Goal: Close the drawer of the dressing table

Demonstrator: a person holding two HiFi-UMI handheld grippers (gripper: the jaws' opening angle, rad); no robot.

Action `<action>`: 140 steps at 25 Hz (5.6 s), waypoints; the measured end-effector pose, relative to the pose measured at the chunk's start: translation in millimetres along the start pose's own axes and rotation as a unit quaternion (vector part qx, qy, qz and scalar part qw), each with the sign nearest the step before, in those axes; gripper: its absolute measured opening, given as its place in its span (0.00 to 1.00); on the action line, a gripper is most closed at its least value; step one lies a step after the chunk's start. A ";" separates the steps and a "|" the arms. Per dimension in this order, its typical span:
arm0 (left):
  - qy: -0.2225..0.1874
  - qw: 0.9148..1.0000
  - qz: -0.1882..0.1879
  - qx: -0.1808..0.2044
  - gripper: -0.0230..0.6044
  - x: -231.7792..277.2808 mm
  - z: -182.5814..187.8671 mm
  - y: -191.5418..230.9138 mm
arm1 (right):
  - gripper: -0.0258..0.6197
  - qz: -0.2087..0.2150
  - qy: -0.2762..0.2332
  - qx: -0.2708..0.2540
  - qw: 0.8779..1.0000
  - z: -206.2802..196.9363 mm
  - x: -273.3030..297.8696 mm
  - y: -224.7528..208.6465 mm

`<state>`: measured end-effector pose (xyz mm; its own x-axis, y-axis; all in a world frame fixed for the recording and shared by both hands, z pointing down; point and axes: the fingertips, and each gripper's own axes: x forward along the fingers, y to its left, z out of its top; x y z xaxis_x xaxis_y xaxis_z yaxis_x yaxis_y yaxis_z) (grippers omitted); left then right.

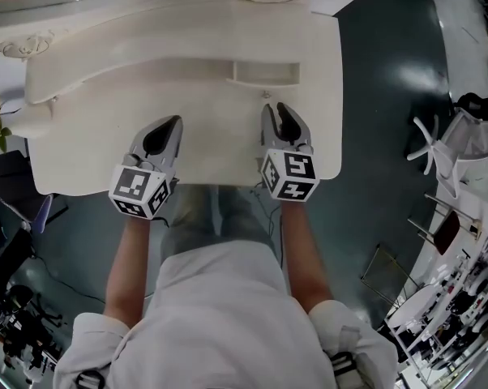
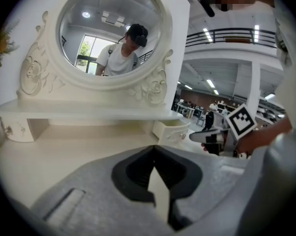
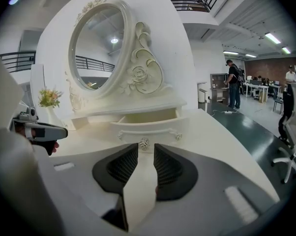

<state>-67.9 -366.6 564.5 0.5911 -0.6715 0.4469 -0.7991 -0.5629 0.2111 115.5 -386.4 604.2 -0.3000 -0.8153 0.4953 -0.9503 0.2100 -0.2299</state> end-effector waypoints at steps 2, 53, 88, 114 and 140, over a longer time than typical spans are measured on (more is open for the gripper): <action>0.003 1.000 -0.003 0.001 0.04 1.1 -2.2 -0.3 | 0.20 -0.001 0.002 0.000 1.000 -1.5 5.8 0.3; 0.017 1.000 0.015 -0.009 0.04 14.8 6.0 0.1 | 0.19 0.022 0.022 -0.014 0.999 36.4 91.6 -11.3; -0.038 0.999 0.038 0.007 0.04 -55.9 29.4 -13.3 | 0.19 0.027 -0.008 -0.042 0.999 36.2 -12.4 26.8; -0.125 0.989 0.068 0.050 0.04 -115.3 99.7 -39.5 | 0.04 0.044 -0.095 -0.072 0.992 94.5 -111.4 39.6; -0.189 0.976 0.085 0.071 0.03 -140.0 151.1 -41.8 | 0.04 0.026 -0.154 -0.099 0.983 136.4 -168.0 29.7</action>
<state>-100.7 -321.8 361.8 0.4705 -0.8759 0.1069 -0.8820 -0.4705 0.0270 149.0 -316.8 399.9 -0.3385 -0.9190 0.2023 -0.9410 0.3320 -0.0660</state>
